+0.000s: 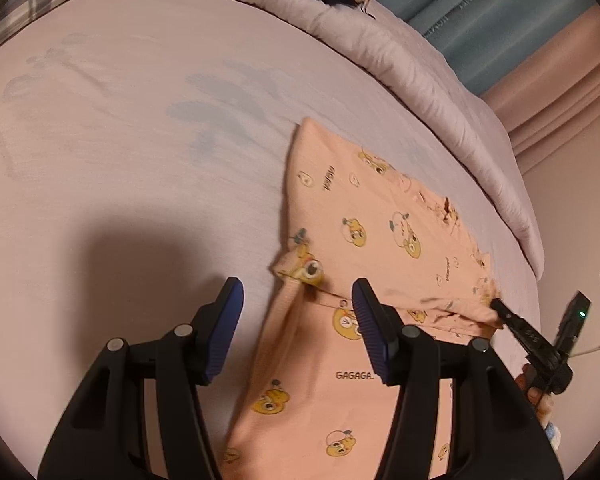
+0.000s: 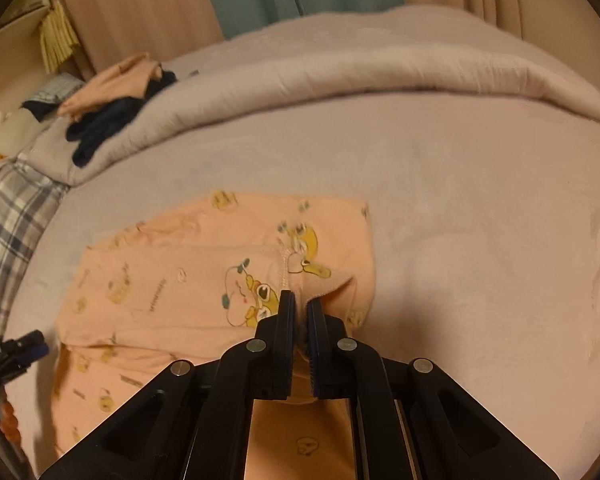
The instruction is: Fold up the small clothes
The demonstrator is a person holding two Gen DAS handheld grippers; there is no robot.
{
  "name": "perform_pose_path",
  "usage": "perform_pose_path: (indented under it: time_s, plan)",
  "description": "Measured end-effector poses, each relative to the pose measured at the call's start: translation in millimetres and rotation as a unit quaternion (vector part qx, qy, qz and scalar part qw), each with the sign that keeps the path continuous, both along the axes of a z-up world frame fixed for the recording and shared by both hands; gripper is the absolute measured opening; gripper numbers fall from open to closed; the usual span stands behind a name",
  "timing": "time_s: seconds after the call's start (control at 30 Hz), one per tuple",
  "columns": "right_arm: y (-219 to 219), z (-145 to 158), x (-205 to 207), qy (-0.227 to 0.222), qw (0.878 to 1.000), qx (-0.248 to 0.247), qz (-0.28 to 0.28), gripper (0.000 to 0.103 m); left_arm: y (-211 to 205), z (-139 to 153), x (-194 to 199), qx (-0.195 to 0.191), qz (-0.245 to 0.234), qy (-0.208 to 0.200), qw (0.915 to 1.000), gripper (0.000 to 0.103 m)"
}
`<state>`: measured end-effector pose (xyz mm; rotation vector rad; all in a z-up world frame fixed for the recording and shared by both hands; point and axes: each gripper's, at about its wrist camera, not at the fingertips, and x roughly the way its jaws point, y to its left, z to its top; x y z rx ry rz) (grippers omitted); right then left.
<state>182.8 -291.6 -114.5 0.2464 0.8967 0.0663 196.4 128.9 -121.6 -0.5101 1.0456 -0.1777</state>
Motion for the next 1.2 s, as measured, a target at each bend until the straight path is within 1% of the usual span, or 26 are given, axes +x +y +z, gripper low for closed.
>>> perform_pose_path:
  time_s: [0.03,0.1,0.17,0.23,0.3,0.37,0.4,0.47,0.53,0.57,0.6,0.7,0.8,0.83,0.87,0.9,0.93,0.97,1.03,1.1,1.13,1.17,1.2]
  plan:
    - [-2.0,-6.9,3.7,0.020,1.000,-0.001,-0.004,0.007,-1.9,-0.6,1.6,0.002,-0.003,0.002,1.0000,0.056]
    - [-7.6,-10.7,3.7,0.028,0.999,0.017,-0.006,0.008,-4.5,-2.0,3.7,0.005,-0.008,0.005,0.9999,0.056]
    - [-15.4,-3.5,-1.7,0.015,0.999,0.032,-0.013,0.014,-4.9,-3.1,4.7,0.004,-0.010,0.006,0.9999,0.056]
    - [-18.1,6.8,-6.8,-0.005,0.999,0.020,-0.027,0.015,-4.0,-4.4,4.5,0.003,-0.009,0.007,0.9999,0.056]
    - [-17.4,16.5,-12.8,-0.030,0.999,0.009,-0.027,0.015,-3.6,-5.3,5.0,0.003,-0.008,0.007,0.9999,0.056]
    - [-15.1,21.9,-14.1,-0.055,0.998,0.029,-0.002,0.015,-4.2,-5.9,4.6,0.003,-0.008,0.009,0.9999,0.056]
    - [-13.9,21.6,-12.8,-0.063,0.997,0.053,0.013,0.015,-4.7,-5.7,4.2,0.003,-0.008,0.009,0.9999,0.056]
    - [-11.4,14.8,-5.3,-0.053,0.996,0.068,0.027,0.015,-6.1,-4.9,3.3,0.007,-0.009,0.009,0.9999,0.056]
    - [-4.9,-3.6,8.6,-0.006,0.999,0.044,0.023,0.015,-6.9,-3.5,0.8,0.008,-0.011,0.008,0.9999,0.056]
    - [-4.1,-14.4,14.6,0.023,0.999,0.038,0.022,0.015,-7.3,-2.4,-0.9,0.008,-0.012,0.007,0.9999,0.056]
    - [-4.2,-24.2,17.7,0.042,0.998,0.035,0.021,0.015,-7.7,-1.6,-3.0,0.009,-0.014,0.006,0.9998,0.056]
    - [-3.0,-12.9,6.2,0.013,0.999,0.034,0.021,0.015,-8.5,1.4,-10.7,0.009,-0.020,0.003,0.9998,0.056]
    - [3.7,-1.3,-12.3,-0.025,0.998,0.038,0.048,0.015,-9.0,3.6,-22.6,0.010,-0.023,0.000,0.9997,0.056]
    - [8.1,-2.1,-15.2,-0.023,0.998,0.029,0.059,0.015,-9.4,3.6,-26.6,0.010,-0.023,-0.001,0.9997,0.056]
    - [11.5,-5.5,-14.5,-0.012,0.998,0.014,0.065,0.015,-9.6,3.6,-30.8,0.010,-0.023,0.000,0.9997,0.056]
    - [16.7,-12.6,-10.0,0.008,0.998,-0.007,0.066,0.015,-9.7,3.4,-34.9,0.011,-0.021,0.002,0.9997,0.056]
    - [17.7,-19.8,-7.0,0.026,0.997,-0.011,0.066,0.015,-9.0,3.2,-39.2,0.010,-0.019,0.005,0.9998,0.056]
    - [17.0,-21.8,-9.0,0.028,0.998,-0.005,0.062,0.015,-8.1,3.4,-45.0,0.008,-0.018,0.006,0.9998,0.056]
    - [15.7,-11.7,-17.0,0.017,0.998,0.008,0.052,0.015,-7.1,4.7,-57.9,0.011,-0.019,0.005,0.9997,0.056]
    - [12.9,-2.3,-33.1,0.006,0.998,0.031,0.058,0.023,-6.7,6.2,-72.2,0.018,-0.022,0.005,0.9996,0.056]
    - [13.2,2.3,-43.3,0.003,0.997,0.037,0.061,0.033,-5.8,6.5,-79.7,0.018,-0.025,0.005,0.9995,0.056]
    - [13.2,3.7,-52.3,0.001,0.997,0.040,0.064,0.040,-4.4,6.4,-87.3,0.017,-0.028,0.005,0.9994,0.057]
    - [13.4,6.4,-62.9,0.000,0.997,0.043,0.069,0.041,-2.4,5.9,-96.2,0.018,-0.030,0.006,0.9994,0.058]
